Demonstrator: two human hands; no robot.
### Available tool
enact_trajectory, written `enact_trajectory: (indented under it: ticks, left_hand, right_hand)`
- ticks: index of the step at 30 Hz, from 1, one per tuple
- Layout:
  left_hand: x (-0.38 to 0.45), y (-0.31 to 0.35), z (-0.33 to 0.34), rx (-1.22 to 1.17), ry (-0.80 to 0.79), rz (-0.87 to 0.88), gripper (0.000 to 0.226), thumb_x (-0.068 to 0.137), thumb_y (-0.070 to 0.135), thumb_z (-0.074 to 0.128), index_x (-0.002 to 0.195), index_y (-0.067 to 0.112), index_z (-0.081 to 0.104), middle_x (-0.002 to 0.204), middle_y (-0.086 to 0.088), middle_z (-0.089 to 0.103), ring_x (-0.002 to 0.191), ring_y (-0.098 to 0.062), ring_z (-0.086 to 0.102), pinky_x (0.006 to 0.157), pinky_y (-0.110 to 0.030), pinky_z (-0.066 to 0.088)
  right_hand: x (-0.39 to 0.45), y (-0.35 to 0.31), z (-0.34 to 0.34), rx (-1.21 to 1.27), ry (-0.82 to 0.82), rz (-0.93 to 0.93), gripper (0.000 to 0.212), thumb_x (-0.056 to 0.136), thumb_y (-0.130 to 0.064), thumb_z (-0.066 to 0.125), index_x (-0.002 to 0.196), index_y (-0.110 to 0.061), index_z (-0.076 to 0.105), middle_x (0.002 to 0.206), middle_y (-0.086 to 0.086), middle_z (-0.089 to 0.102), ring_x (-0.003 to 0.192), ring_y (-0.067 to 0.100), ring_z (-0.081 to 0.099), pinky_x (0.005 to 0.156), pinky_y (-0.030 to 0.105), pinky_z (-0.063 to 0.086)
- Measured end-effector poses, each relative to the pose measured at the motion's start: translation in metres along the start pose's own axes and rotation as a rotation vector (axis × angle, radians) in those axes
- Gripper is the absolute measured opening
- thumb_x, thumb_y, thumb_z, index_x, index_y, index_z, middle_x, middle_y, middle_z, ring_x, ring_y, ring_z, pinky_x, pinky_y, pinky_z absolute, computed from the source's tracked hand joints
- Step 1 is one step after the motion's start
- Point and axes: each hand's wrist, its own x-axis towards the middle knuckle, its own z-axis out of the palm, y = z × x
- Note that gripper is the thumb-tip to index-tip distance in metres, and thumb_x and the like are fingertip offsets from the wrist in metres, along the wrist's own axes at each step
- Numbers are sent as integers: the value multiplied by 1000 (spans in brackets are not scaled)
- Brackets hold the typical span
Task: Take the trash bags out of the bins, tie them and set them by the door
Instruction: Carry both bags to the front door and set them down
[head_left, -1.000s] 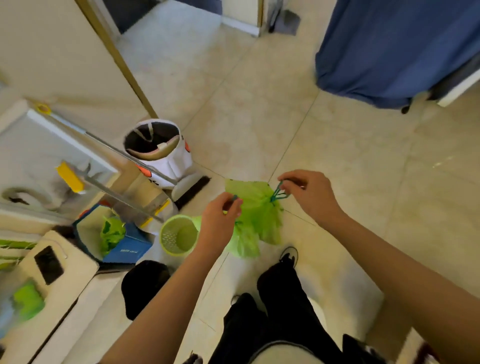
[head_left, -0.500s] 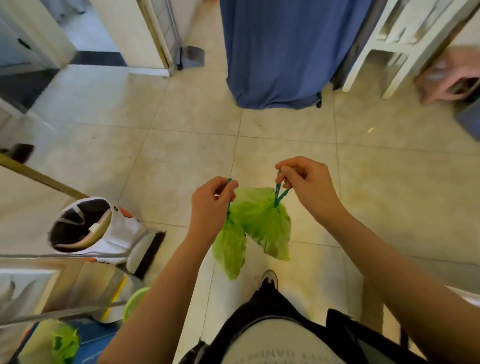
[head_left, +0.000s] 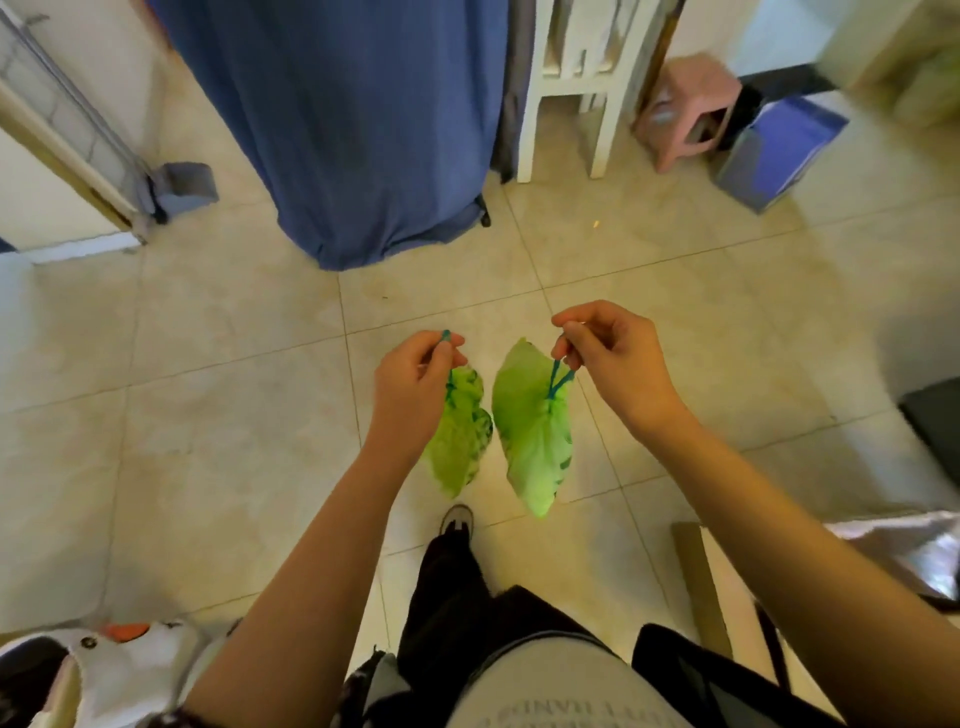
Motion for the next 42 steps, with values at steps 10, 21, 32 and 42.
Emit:
enact_trajectory:
  ticks: [10,21,32,42]
  left_hand:
    - [162,30,74,89,-407,198,15,89,8,61,91,6,75,80,6,71,70,8,65,77,-17,52]
    - [262,78,233,111,-584,296,12,86,14,65,81,11,75,69,3,72,68,-10,70,73,-30,57]
    - [327,154,438,230,-672,354,9,83,14,67,77,14,74,66,12,68,61,8,62,68,-15,50]
    - [397,222,640,264,-847,448,11,85,15,67,77,13,73,72,0,74,70,-17,70,73,-38,56]
  right_hand:
    - [100,3,-64,-76,320,93,23,89,4,48,88,-13,63,70,4,68,55,3,60,64,22,53]
    - [181,29,-179,-489,541,190,17,87,-6,53,91,-14,68,73,-6,71,66,6,67,68,8,47]
    - [268,69,-348,-490,524,259,19,85,-6,54,91,-15,69,72,-5,72,67,4,65,72,1,42]
    - [361,106,-524,-326,711,414,19,85,-3,53,85,-14,68,71,-1,72,66,3,66,58,0,43]
